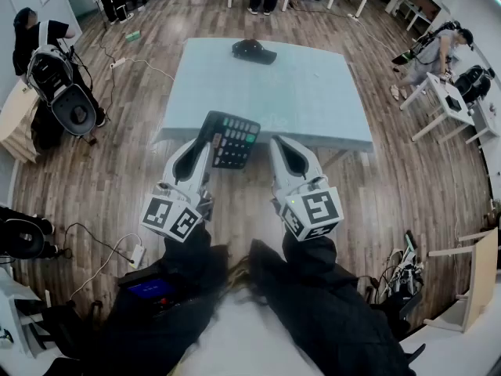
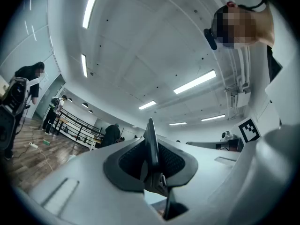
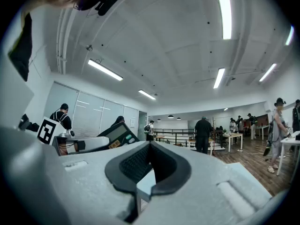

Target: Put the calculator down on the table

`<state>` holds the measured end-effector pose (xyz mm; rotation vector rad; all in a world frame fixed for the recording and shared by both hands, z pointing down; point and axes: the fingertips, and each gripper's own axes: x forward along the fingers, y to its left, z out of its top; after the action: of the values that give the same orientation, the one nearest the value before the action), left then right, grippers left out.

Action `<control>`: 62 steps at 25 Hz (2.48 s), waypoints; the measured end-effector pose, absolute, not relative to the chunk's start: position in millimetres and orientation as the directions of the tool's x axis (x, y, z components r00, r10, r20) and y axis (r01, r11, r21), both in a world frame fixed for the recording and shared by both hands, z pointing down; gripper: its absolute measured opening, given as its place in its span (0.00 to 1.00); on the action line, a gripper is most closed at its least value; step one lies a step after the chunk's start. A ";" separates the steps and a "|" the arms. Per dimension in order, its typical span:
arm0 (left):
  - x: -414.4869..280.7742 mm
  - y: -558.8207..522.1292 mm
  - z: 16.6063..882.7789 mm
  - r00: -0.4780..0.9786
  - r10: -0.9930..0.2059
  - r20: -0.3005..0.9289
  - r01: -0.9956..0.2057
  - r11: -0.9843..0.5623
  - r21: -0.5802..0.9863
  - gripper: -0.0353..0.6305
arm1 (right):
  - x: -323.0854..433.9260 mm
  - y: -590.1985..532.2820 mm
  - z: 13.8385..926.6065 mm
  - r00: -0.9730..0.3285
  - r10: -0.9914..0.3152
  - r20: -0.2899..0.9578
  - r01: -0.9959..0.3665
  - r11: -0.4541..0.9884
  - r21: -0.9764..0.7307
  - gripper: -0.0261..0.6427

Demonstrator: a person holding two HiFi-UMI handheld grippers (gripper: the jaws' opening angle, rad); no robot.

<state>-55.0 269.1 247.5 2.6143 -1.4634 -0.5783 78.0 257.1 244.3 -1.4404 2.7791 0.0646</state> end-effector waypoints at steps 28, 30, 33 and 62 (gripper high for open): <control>-107.8 270.1 286.8 0.467 -0.856 -0.223 -0.793 -0.517 0.323 0.15 | 37.1 255.8 286.9 -0.540 -0.840 0.055 -0.842 0.539 -0.019 0.04; -112.6 268.9 291.9 0.468 -0.857 -0.215 -0.792 -0.514 0.329 0.15 | 33.0 255.0 292.1 -0.538 -0.840 0.064 -0.843 0.538 -0.024 0.04; -121.4 267.6 296.3 0.464 -0.859 -0.214 -0.792 -0.511 0.334 0.15 | 24.5 254.6 295.1 -0.543 -0.837 0.060 -0.839 0.543 -0.026 0.04; -107.3 99.7 303.1 0.400 -0.902 -0.162 -0.856 -0.431 0.285 0.15 | 52.9 67.0 311.1 -0.629 -0.777 -0.034 -0.763 0.625 -0.167 0.04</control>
<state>-107.3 99.7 303.1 2.4945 -1.5803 -0.4398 52.9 67.0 311.1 -1.3013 2.7376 -0.2079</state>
